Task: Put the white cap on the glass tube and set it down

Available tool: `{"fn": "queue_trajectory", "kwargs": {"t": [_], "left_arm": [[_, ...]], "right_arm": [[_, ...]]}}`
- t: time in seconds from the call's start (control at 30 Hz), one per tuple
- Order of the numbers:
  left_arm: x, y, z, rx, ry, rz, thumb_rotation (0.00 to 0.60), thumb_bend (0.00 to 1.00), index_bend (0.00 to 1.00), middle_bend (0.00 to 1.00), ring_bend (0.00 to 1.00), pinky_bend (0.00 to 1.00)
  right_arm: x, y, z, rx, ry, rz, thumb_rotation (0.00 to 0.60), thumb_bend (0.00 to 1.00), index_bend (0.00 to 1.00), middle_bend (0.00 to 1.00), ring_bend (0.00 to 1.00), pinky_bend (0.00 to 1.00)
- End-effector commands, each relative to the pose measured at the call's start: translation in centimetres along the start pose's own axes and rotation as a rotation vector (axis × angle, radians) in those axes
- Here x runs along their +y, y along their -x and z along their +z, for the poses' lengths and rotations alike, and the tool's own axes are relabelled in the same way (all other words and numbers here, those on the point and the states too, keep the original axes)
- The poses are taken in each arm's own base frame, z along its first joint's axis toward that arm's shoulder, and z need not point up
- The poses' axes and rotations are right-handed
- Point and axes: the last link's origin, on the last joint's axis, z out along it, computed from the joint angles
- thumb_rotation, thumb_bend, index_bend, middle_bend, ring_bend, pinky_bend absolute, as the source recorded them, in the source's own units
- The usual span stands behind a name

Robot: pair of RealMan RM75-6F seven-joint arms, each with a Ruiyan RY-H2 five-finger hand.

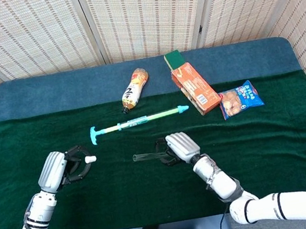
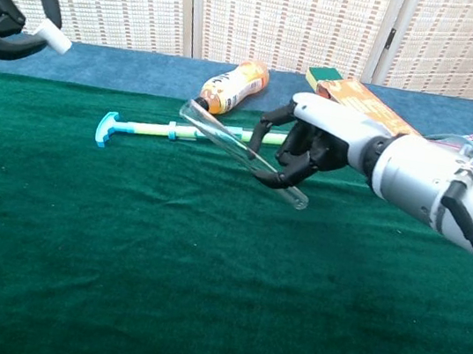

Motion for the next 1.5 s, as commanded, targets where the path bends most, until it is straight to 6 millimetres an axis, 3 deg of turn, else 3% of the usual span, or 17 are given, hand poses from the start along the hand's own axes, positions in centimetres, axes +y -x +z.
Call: {"fn": "queue_trajectory", "kwargs": {"t": [0.03, 0.43, 1.5], "left_arm": [[0.7, 0.2, 0.2, 0.002, 0.024, -0.003, 0.600, 0.46, 0.59, 0.99, 0.89, 0.83], [2.3, 1.2, 0.4, -0.018, 0.085, 0.014, 0.600, 0.46, 0.59, 0.99, 0.89, 0.83], [2.9, 2.6, 0.7, -0.058, 0.107, 0.050, 0.600, 0.46, 0.59, 0.99, 0.89, 0.83]], "right_arm": [[-1.1, 0.3, 0.5, -0.005, -0.018, 0.033, 0.600, 0.41, 0.86, 1.00, 1.00, 1.00], [-3.9, 1.7, 1.9, -0.015, -0.060, 0.100, 0.600, 0.41, 0.87, 1.00, 1.00, 1.00], [-5.0, 2.3, 2.2, -0.014, -0.088, 0.123, 0.600, 0.41, 0.87, 1.00, 1.00, 1.00]]}}
